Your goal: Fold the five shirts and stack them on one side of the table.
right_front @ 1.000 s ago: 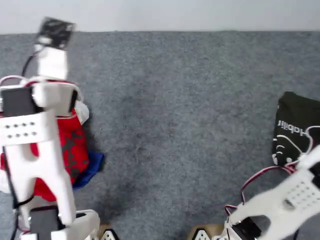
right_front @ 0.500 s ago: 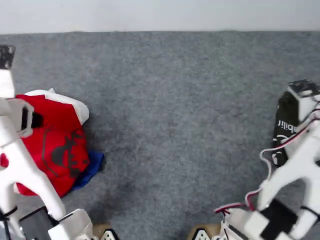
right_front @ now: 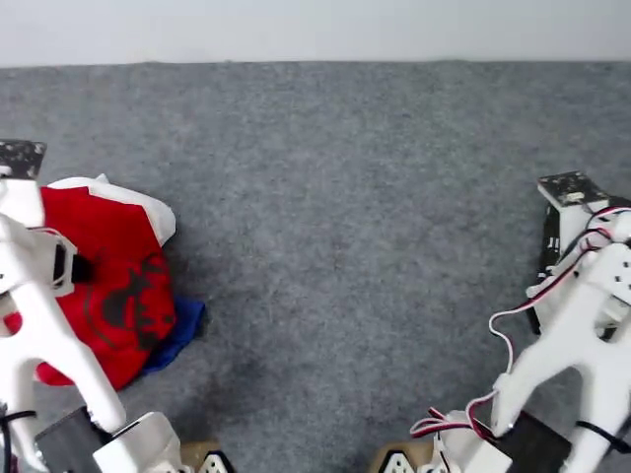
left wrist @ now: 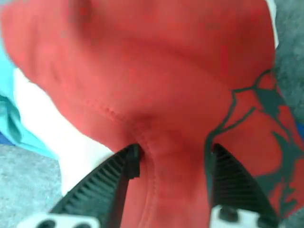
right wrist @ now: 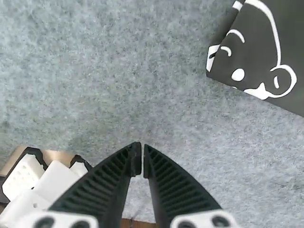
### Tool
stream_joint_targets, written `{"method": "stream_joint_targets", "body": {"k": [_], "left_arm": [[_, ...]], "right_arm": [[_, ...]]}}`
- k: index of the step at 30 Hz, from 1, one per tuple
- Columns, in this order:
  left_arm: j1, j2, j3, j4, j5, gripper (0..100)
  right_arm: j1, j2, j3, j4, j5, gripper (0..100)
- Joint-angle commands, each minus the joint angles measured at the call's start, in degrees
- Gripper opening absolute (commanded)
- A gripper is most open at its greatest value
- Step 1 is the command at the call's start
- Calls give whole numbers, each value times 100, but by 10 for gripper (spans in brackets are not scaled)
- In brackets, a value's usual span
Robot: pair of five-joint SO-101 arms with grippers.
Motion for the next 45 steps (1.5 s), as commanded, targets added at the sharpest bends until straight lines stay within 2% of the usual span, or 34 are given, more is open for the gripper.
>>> {"method": "stream_joint_targets", "body": {"k": [1,7,11,15,22,29,39,45], "left_arm": [[44,-167,286,-580,-44,179],[229,-167,567,-870,-44,14],[448,-220,312,-536,-18,13],[738,-229,-769,273,79,13],[1486,-193,-3055,853,1319,13],[2796,-167,-4312,527,1635,13],[5037,-176,-5086,-1169,1600,14],[6365,-176,-5191,-1257,1477,14]], "right_arm": [[-31,-242,-35,224,-62,9],[-48,-242,-35,224,-62,9],[-48,-242,-35,224,-62,9],[-48,-242,-44,224,-62,9],[-48,-242,-44,224,-53,9],[-48,-242,-44,224,-53,9],[-48,-242,-35,224,-53,9],[-48,-207,-35,224,-53,9]]}}
